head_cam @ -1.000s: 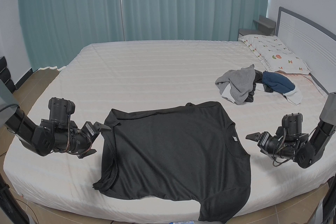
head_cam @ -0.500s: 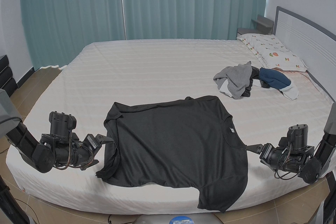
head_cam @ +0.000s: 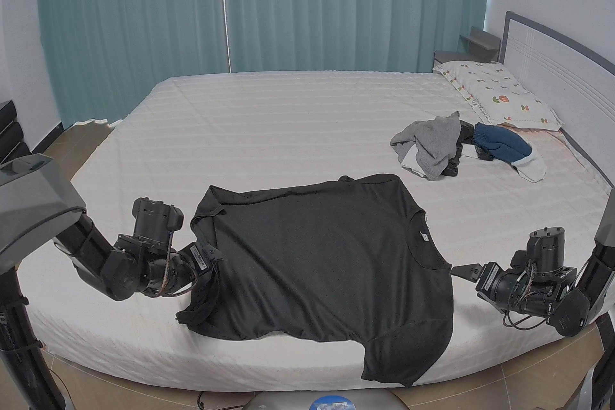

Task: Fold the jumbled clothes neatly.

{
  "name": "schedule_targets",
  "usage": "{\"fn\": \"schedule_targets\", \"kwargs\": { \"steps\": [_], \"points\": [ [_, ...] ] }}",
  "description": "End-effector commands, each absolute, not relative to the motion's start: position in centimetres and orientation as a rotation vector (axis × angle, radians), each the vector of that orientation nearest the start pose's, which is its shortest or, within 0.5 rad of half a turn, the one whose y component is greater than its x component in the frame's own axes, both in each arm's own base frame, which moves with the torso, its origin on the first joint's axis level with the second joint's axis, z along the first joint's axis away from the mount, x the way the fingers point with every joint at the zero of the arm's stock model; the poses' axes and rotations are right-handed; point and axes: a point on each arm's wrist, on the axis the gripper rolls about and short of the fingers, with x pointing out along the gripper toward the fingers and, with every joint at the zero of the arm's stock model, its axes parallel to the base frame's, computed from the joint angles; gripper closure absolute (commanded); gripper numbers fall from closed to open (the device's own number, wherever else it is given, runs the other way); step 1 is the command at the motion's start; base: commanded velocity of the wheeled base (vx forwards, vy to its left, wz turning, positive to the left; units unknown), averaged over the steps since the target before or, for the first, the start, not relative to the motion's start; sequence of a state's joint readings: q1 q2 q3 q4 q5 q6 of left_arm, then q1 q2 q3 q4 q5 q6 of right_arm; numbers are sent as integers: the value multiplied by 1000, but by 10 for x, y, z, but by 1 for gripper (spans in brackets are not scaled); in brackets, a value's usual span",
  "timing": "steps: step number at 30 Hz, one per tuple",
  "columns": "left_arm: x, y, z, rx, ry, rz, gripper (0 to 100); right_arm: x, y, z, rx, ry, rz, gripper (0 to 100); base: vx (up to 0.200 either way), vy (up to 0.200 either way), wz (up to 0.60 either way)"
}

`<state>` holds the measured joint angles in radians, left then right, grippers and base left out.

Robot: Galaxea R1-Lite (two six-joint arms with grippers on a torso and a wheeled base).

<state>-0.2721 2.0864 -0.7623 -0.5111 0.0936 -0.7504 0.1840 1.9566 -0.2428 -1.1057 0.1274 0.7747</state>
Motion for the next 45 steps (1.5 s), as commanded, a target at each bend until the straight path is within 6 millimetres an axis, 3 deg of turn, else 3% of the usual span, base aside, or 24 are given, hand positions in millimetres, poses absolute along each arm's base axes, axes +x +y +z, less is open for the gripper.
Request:
{"fn": "schedule_targets", "kwargs": {
  "steps": [1, 10, 19, 24, 35, 36, 45],
  "points": [
    [335, -105, 12, -463, 844, 148, 0, 242, 48, 35, 727, 699, 50, 0, 0, 0, 0],
    [316, -102, 2, -357, 883, 193, 0, 240, 49, 33, 723, 710, 52, 0, 0, 0, 0],
    [278, -82, 23, -388, 894, 199, 0, 238, 51, 33, 719, 716, 58, 0, 0, 0, 0],
    [264, -73, 25, -440, 938, 175, 0, 237, 53, 34, 719, 718, 66, 0, 0, 0, 0],
    [269, -68, 1, -597, 1068, 168, 0, 236, 53, 33, 726, 726, 65, 0, 0, 0, 0],
    [269, -67, 0, -600, 1072, 171, 100, 236, 53, 33, 726, 726, 65, 0, 0, 0, 0],
    [262, -48, 0, -638, 1076, 226, 100, 237, 54, 28, 734, 755, 80, 0, 0, 0, 0]
  ]
}}
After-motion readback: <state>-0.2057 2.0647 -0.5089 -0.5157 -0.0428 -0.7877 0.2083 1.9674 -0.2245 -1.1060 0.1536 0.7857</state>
